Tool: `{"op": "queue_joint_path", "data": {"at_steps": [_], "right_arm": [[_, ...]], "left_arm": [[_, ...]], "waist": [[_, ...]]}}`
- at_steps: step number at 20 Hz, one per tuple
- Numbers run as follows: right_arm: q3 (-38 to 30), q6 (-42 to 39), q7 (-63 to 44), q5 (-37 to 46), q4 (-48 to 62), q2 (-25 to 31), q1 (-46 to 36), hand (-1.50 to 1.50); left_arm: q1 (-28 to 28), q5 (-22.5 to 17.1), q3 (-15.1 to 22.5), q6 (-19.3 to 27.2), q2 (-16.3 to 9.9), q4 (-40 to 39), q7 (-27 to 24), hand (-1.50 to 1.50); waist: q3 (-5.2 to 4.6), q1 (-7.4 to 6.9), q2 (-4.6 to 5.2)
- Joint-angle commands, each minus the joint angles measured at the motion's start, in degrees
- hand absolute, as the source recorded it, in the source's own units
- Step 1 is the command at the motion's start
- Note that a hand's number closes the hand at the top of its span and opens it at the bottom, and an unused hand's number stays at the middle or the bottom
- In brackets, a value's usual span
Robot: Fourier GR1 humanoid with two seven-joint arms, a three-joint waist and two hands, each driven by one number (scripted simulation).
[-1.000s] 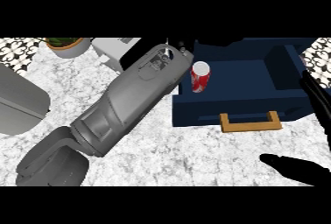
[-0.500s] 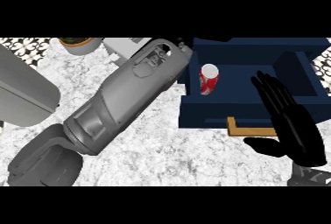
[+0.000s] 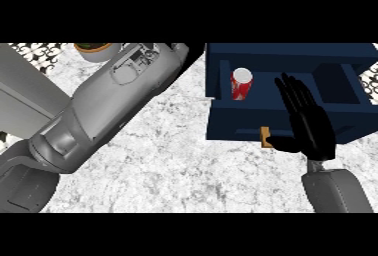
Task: Pick up the can, place it into the drawer and close the drawer
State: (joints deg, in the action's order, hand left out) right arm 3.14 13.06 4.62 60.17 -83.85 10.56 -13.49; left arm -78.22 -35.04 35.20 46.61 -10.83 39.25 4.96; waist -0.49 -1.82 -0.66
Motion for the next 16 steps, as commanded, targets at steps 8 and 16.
{"op": "queue_joint_path", "data": {"at_steps": [8, 16], "right_arm": [[-4.3, 11.0, 0.35, 6.14, 23.47, -1.58, -10.17, -1.5], [-8.1, 22.3, 2.91, 7.98, 37.91, -2.22, -19.03, -1.5]], "left_arm": [[6.39, 2.19, 1.32, -0.04, -7.59, 14.78, 7.87, -1.5], [9.96, 3.3, 1.43, -2.07, -13.28, 20.36, 11.73, -1.5]], "waist": [[0.56, -2.14, 0.47], [0.65, -2.55, 1.14]]}}
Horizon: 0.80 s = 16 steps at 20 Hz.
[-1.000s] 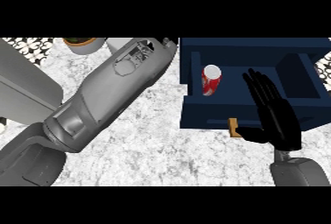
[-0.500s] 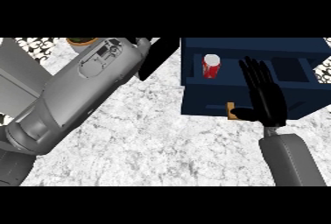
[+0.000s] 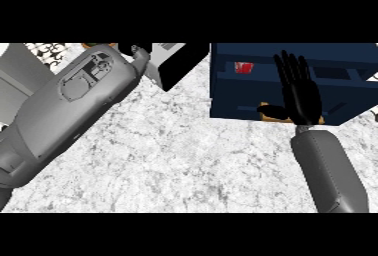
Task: Pick up the can, place it into the drawer and close the drawer
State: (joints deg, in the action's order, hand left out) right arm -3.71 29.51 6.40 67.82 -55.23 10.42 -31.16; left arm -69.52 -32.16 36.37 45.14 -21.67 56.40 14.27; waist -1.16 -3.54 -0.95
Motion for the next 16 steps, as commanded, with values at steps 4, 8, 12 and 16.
{"op": "queue_joint_path", "data": {"at_steps": [4, 8, 12, 16], "right_arm": [[-3.33, 6.38, -0.51, 1.05, 15.48, -1.42, -9.51, -1.5], [-6.31, 10.43, 0.44, 0.57, 23.95, -0.17, -15.32, -1.5], [-7.52, 12.43, -0.01, 1.39, 30.3, 0.18, -22.04, -1.5], [-8.38, 12.86, -0.18, 1.6, 34.03, 1.51, -26.13, -1.5]], "left_arm": [[7.78, 1.78, 0.81, 1.47, -3.42, 9.16, 1.63, -1.5], [7.86, 2.03, 0.45, 0.65, -5.51, 12.72, 4.08, -1.5], [9.71, 3.28, 0.47, 0.43, -5.64, 13.35, 3.36, -1.5], [15.92, 4.54, 0.21, 1.34, -5.86, 15.17, -0.71, -1.5]], "waist": [[1.24, -0.64, 1.21], [1.31, -1.6, 1.64], [1.32, -1.53, 2.12], [1.26, -1.62, 2.36]]}}
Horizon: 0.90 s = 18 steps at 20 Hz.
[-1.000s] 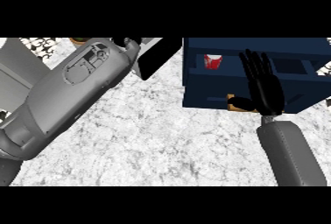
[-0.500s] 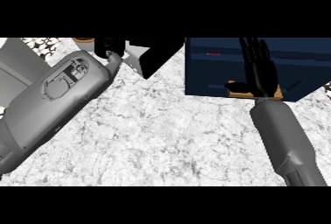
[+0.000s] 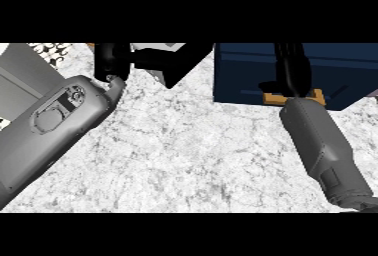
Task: Pick up the can, place it into the drawer and close the drawer
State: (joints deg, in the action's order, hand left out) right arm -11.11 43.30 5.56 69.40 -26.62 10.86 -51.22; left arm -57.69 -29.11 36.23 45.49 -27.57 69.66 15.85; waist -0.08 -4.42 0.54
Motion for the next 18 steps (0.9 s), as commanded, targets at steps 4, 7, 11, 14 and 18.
{"op": "queue_joint_path", "data": {"at_steps": [4, 7, 11, 14, 18], "right_arm": [[-1.26, 0.62, 0.03, 0.38, 8.85, -0.08, -8.22, -1.5], [-2.42, 0.35, -0.97, 0.01, 10.53, 0.92, -11.09, -1.5], [-4.06, -1.08, 0.99, -1.44, 11.8, 3.43, -13.31, -1.5], [-4.13, -3.62, 2.29, -1.91, 12.87, 1.76, -15.71, -1.5], [-8.81, -0.84, 8.61, -8.3, 10.38, -2.88, -14.27, -1.5]], "left_arm": [[6.53, 1.16, -0.63, -0.78, -2.53, 5.92, -1.22, -1.5], [7.26, 1.58, -0.09, -0.07, -1.02, 6.83, -1.15, -1.5], [8.73, 2.16, -0.99, -1.16, -1.31, 6.45, -3.28, -1.5], [9.1, 1.98, -2.04, -1.57, -1.93, 7.22, -2.59, -1.5], [8.65, 1.99, -2.85, -2.09, -3.11, 7.42, -1.66, -1.5]], "waist": [[0.18, -0.95, 0.83], [0.23, -1.48, 1.24], [0.25, -1.34, 1.69], [0.23, -1.04, 1.37], [0.38, -1.06, 1.39]]}}
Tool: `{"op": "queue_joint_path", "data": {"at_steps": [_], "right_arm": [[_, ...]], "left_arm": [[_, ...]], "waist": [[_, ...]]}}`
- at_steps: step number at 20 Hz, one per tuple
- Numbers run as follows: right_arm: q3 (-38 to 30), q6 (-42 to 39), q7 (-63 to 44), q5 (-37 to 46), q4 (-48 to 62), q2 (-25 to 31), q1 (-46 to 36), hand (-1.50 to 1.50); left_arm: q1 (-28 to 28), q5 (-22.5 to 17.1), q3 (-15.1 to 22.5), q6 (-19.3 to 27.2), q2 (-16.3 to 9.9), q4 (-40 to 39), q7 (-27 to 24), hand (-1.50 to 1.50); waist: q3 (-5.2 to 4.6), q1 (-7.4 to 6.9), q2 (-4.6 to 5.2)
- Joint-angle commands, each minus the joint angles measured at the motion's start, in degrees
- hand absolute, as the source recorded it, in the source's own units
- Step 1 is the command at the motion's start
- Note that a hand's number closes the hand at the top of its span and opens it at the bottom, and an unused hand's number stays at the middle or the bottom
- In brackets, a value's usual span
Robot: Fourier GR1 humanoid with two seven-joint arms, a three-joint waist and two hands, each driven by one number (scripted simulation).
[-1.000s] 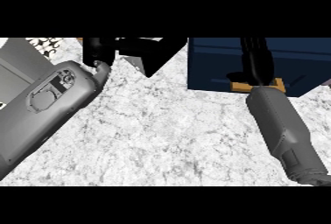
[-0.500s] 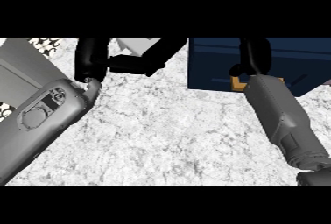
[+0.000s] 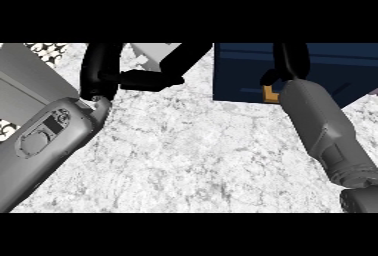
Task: Pick up the can, place it into the drawer and close the drawer
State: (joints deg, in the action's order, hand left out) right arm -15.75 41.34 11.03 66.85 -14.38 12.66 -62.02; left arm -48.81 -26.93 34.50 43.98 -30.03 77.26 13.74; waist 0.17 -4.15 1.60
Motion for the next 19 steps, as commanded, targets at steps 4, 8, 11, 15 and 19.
{"op": "queue_joint_path", "data": {"at_steps": [4, 8, 11, 15, 19], "right_arm": [[-8.94, -2.22, 7.65, -11.54, -2.8, -4.81, -4.18, -1.5], [-13.54, -6.84, 11.54, -17.12, -3.69, -4.91, -6.06, -1.5], [-17.42, -10.07, 13.64, -21.84, -3.96, -5.72, -6.9, -1.5], [-21.78, -14.07, 17.1, -27.55, -4.52, -6.5, -6.76, -1.5], [-22.62, -14.56, 16.93, -28.56, -3.4, -4.89, -7.97, -1.5]], "left_arm": [[4.51, -0.16, -0.49, -1.4, -1.73, 2.43, -0.92, -1.5], [6.59, 0.08, -0.64, -0.9, -1.61, 3.84, -1.65, -1.5], [5.48, 0.43, -1.57, -0.95, -2.52, 3.15, -0.65, -1.5], [7.75, -0.18, -2.91, -1.89, -3.43, 4.73, -0.91, -1.5], [11.22, 1.19, -2.99, -1.94, -3.29, 6.82, -2.41, -1.5]], "waist": [[0.08, -1.41, -0.21], [0.07, -1.05, -0.53], [0.09, -0.15, -0.57], [-0.02, 0.7, -0.78], [-0.11, 0.81, -0.66]]}}
